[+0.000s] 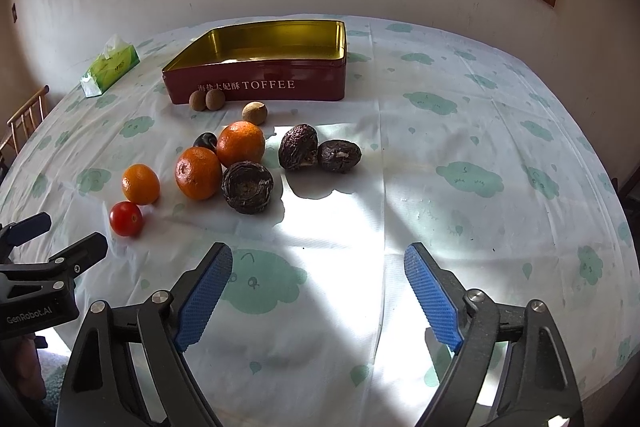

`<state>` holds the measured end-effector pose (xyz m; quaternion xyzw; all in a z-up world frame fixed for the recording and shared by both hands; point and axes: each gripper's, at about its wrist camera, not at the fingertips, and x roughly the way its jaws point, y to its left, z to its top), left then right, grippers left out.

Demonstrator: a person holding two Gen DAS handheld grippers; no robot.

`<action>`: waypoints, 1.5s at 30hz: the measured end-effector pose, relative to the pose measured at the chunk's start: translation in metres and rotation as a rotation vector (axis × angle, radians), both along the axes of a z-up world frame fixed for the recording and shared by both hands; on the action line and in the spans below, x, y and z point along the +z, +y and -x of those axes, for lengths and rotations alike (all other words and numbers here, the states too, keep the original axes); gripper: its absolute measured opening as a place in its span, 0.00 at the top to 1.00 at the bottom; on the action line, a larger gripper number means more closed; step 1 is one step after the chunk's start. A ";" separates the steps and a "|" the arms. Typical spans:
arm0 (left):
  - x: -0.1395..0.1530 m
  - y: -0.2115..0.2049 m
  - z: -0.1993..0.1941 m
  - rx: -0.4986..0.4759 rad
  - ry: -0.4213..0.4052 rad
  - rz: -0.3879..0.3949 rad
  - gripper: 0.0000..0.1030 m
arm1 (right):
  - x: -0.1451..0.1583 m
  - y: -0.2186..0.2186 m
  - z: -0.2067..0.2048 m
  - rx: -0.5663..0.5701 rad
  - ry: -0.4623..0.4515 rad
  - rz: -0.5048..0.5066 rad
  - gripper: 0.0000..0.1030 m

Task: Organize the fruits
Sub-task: 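Move both tools toward the fruits in front of the tin, then grasp a dark wrinkled fruit with the right tool while the left tool grasps the red tomato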

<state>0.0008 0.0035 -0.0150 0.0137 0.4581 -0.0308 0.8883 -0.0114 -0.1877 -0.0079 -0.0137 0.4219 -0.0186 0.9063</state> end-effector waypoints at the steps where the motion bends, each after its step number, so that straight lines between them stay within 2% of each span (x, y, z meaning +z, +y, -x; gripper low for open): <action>1: 0.000 0.000 0.000 -0.002 0.000 0.001 0.01 | 0.000 0.000 0.000 -0.001 0.002 -0.001 0.18; 3: 0.000 -0.001 0.000 -0.004 0.003 0.002 0.05 | 0.000 0.000 -0.001 -0.001 0.005 -0.004 0.19; 10: 0.001 -0.001 -0.001 -0.004 0.011 0.005 0.06 | 0.000 0.001 -0.001 0.005 0.015 -0.008 0.20; 15: 0.001 -0.002 -0.002 -0.009 0.016 0.011 0.13 | 0.000 0.001 -0.003 0.011 0.023 -0.014 0.22; 26: -0.002 -0.003 -0.007 -0.032 0.030 0.023 0.20 | -0.006 0.000 -0.008 0.031 0.045 -0.046 0.25; 31: -0.005 -0.004 -0.008 -0.050 0.032 0.040 0.21 | -0.012 0.001 -0.014 0.058 0.071 -0.071 0.33; 37: -0.009 -0.007 -0.013 -0.073 0.040 0.051 0.23 | -0.015 0.002 -0.024 0.093 0.081 -0.078 0.35; 45: -0.015 -0.009 -0.022 -0.079 0.049 0.061 0.32 | -0.023 0.015 -0.042 0.163 0.104 -0.074 0.40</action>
